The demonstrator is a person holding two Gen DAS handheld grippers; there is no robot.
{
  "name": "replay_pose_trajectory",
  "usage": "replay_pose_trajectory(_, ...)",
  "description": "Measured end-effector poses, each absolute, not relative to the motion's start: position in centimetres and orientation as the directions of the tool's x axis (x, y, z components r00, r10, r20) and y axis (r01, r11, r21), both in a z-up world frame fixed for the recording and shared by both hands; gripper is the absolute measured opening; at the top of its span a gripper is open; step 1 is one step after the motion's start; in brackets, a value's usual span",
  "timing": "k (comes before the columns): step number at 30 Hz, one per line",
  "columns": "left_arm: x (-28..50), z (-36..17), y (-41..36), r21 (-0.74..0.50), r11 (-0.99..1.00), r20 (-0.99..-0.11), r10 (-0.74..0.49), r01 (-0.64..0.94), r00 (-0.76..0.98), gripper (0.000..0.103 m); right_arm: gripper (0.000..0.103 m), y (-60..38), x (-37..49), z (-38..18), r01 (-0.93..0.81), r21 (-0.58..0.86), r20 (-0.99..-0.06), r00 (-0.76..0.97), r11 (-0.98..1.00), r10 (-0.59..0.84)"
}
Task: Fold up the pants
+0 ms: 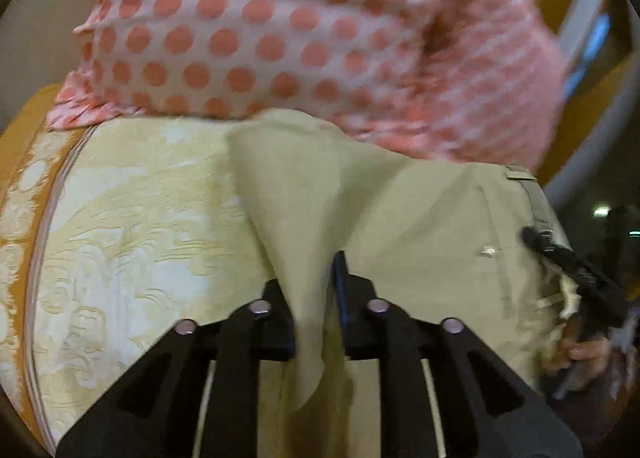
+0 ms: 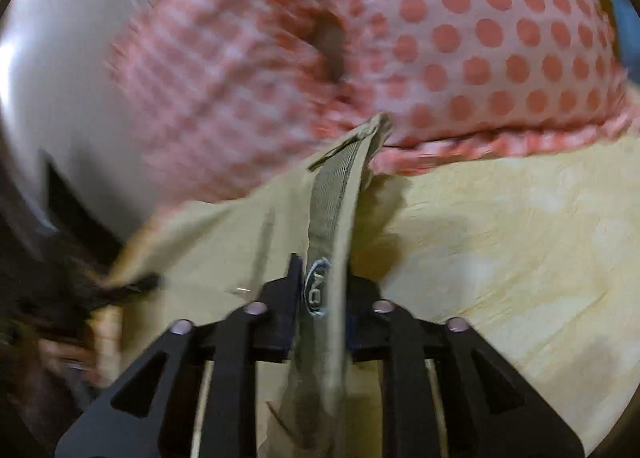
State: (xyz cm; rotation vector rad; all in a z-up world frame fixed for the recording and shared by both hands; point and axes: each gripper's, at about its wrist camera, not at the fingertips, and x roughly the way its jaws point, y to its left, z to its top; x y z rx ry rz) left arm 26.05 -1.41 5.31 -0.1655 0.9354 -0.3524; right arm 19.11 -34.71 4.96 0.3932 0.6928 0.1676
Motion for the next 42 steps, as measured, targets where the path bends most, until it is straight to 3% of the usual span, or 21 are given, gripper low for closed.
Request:
replay_pose_trajectory(2, 25.2, 5.7, -0.5, -0.298, 0.932, -0.74, -0.361, 0.204, 0.568, 0.03, 0.031, -34.7, 18.6, 5.1, 0.054, 0.298, -0.636, 0.756, 0.953, 0.156)
replay_pose_trajectory(3, 24.3, 6.1, 0.1, -0.29, 0.936, -0.721, -0.35, 0.199, 0.598, 0.033, 0.039, -34.8, 17.4, 5.5, 0.037, 0.307, -0.605, 0.779, 0.951, 0.165)
replay_pose_trajectory(4, 23.0, 6.7, 0.6, -0.289, 0.935, -0.694, -0.353, 0.206, 0.627, 0.039, 0.057, -34.8, 15.9, 5.9, 0.007, 0.323, -0.565, 0.804, 0.947, 0.186)
replay_pose_trajectory(5, 22.0, 7.1, 0.8, -0.317, 0.921, -0.67, -0.386, 0.225, 0.634, 0.042, 0.063, -34.6, 14.8, 6.3, -0.02, 0.329, -0.538, 0.818, 0.944, 0.205)
replay_pose_trajectory(7, 20.4, 7.0, 0.6, -0.408, 0.867, -0.641, -0.495, 0.286, 0.587, 0.045, 0.063, -33.6, 13.6, 6.3, -0.083, 0.342, -0.527, 0.808, 0.936, 0.264)
replay_pose_trajectory(10, 19.8, 4.6, -1.6, -0.485, 0.816, -0.68, -0.578, 0.313, 0.452, 0.045, 0.063, -31.3, 13.7, 4.2, -0.122, 0.34, -0.617, 0.719, 0.932, 0.32)
replay_pose_trajectory(12, 19.8, 3.0, -3.3, -0.431, 0.849, -0.72, -0.527, 0.304, 0.451, 0.044, 0.065, -30.2, 15.3, 1.8, -0.078, 0.296, -0.721, 0.636, 0.952, 0.277)
replay_pose_trajectory(14, 19.0, 3.5, -4.0, -0.358, 0.882, -0.741, -0.469, 0.307, 0.481, 0.044, 0.067, -29.8, 14.4, 2.8, -0.034, 0.251, -0.725, 0.656, 0.967, 0.211)
replay_pose_trajectory(15, 18.2, 4.0, -4.0, -0.341, 0.891, -0.741, -0.451, 0.3, 0.497, 0.047, 0.075, -29.7, 13.7, 3.3, -0.018, 0.247, -0.726, 0.658, 0.969, 0.197)
replay_pose_trajectory(16, 16.8, 4.7, -3.9, -0.325, 0.896, -0.735, -0.441, 0.303, 0.515, 0.06, 0.087, -29.4, 12.6, 4.0, -0.015, 0.243, -0.714, 0.674, 0.97, 0.189)
replay_pose_trajectory(17, 15.6, 5.0, -3.7, -0.308, 0.9, -0.727, -0.432, 0.309, 0.534, 0.074, 0.094, -28.9, 10.9, 4.7, -0.027, 0.236, -0.685, 0.704, 0.971, 0.185)
replay_pose_trajectory(18, 13.5, 5.5, -3.5, -0.271, 0.911, -0.716, -0.407, 0.311, 0.567, 0.079, 0.098, -28.3, 9.2, 5.0, -0.04, 0.226, -0.662, 0.727, 0.973, 0.183)
replay_pose_trajectory(20, 10.9, 5.5, -3.2, -0.219, 0.932, -0.711, -0.354, 0.288, 0.607, 0.092, 0.101, -27.0, 5.7, 4.7, -0.047, 0.187, -0.635, 0.756, 0.981, 0.157)
replay_pose_trajectory(22, 8.1, 4.8, -2.7, -0.186, 0.95, -0.714, -0.306, 0.251, 0.63, 0.099, 0.102, -25.8, 3.7, 3.9, -0.036, 0.144, -0.633, 0.765, 0.989, 0.12)
replay_pose_trajectory(28, 5.0, 2.3, -2.5, -0.195, 0.959, -0.727, -0.281, 0.204, 0.626, 0.099, 0.102, -24.1, 2.9, 0.8, -0.009, 0.098, -0.658, 0.75, 0.995, 0.071)
replay_pose_trajectory(32, 4.5, 2.0, -2.8, -0.123, 0.977, -0.726, -0.21, 0.177, 0.654, 0.101, 0.102, -24.0, 2.9, -0.5, 0.041, 0.082, -0.672, 0.74, 0.996, 0.025)
replay_pose_trajectory(38, 4.0, 1.1, -4.3, 0.021, 0.984, -0.714, -0.11, 0.178, 0.692, 0.101, 0.102, -23.9, 2.0, -1.2, 0.064, 0.063, -0.61, 0.792, 0.996, -0.012)
replay_pose_trajectory(42, 4.0, 1.0, -4.1, 0.008, 0.987, -0.702, -0.107, 0.158, 0.704, 0.101, 0.102, -23.8, 2.0, -1.3, 0.063, 0.061, -0.599, 0.801, 0.996, -0.014)
